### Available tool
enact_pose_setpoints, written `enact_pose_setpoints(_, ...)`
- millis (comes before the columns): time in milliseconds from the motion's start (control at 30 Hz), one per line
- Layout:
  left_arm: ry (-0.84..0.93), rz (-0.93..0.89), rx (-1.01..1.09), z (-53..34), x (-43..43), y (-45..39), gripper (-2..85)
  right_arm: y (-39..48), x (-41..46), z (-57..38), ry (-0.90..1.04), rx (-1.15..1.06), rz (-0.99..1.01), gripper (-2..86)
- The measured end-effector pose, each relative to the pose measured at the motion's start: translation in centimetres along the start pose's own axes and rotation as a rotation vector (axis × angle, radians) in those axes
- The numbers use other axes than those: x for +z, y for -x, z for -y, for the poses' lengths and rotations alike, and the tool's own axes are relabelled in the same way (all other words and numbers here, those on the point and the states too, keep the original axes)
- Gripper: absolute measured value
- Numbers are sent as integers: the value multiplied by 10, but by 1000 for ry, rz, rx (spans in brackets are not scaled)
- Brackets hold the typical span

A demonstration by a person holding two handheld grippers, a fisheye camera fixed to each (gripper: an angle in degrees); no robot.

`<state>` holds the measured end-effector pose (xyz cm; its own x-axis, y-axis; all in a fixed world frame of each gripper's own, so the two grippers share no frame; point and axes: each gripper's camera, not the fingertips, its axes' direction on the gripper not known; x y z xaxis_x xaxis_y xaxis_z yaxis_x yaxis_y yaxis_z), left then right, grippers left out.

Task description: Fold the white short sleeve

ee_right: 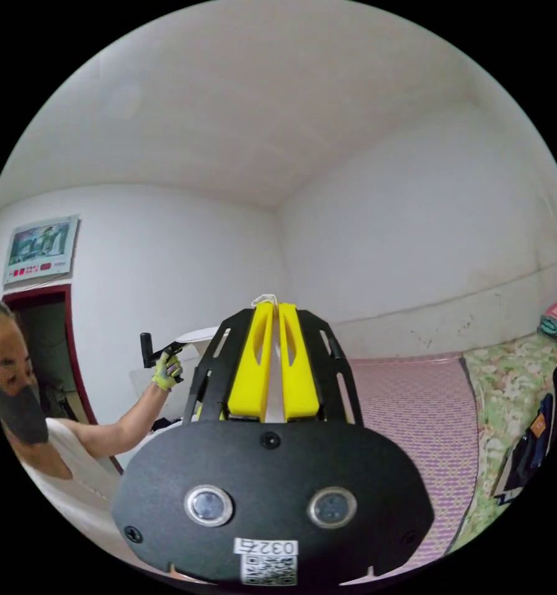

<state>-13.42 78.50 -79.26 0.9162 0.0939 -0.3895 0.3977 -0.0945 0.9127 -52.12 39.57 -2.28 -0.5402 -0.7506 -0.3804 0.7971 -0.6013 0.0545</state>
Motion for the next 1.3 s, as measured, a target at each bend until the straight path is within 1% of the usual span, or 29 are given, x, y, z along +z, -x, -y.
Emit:
enact_pose_setpoints(67,14,-2,58,-28,-12,-12,-10,10,-11,-25,5,-15,34,-8)
enact_pose_setpoints(167,107,-12,89,-109,-22,-21,-10,10,-25,-97,70,20,49,-8)
enact_pose_setpoints(233,233,-7,63,-198,-15,-24,-10,-6,-26,-175,171,111,16,-8)
enact_pose_setpoints(267,276,1,48,-223,-11,-25,-10,-11,-25,-195,201,138,-2,-8)
enact_pose_setpoints(333,481,48,-92,-327,12,-28,-10,-36,-16,-289,355,291,-66,-7)
enact_pose_setpoints(367,528,41,-140,-353,18,-28,-10,-43,-14,-314,394,346,-87,-7)
enact_pose_setpoints(433,720,22,-300,-450,38,-32,-10,-66,-14,-411,510,554,-170,-7)
enact_pose_setpoints(467,764,31,-322,-469,41,-34,-10,-71,-15,-434,541,606,-196,-7)
enact_pose_setpoints(533,900,41,-433,-530,48,-35,-10,-83,-19,-510,665,761,-259,-7)
enact_pose_setpoints(600,945,22,-497,-554,47,-36,-9,-85,-22,-545,729,819,-292,-7)
enact_pose_setpoints(767,1051,-2,-446,-566,45,-43,-9,-80,-29,-574,794,878,-317,-7)
enact_pose_setpoints(900,1054,-16,-458,-565,32,-40,-8,-81,-42,-582,781,950,-275,1)
enact_pose_setpoints(1000,1076,-35,-498,-566,20,-32,6,-74,-47,-586,840,971,-201,26)
enact_pose_setpoints(1067,1062,-47,-561,-566,9,-23,24,-70,-55,-584,873,980,-222,54)
enact_pose_setpoints(1167,987,-45,-666,-562,-13,-4,33,-64,-76,-574,836,991,-283,68)
enact_pose_setpoints(1300,885,29,-737,-549,-30,14,39,-66,-89,-562,795,975,-383,80)
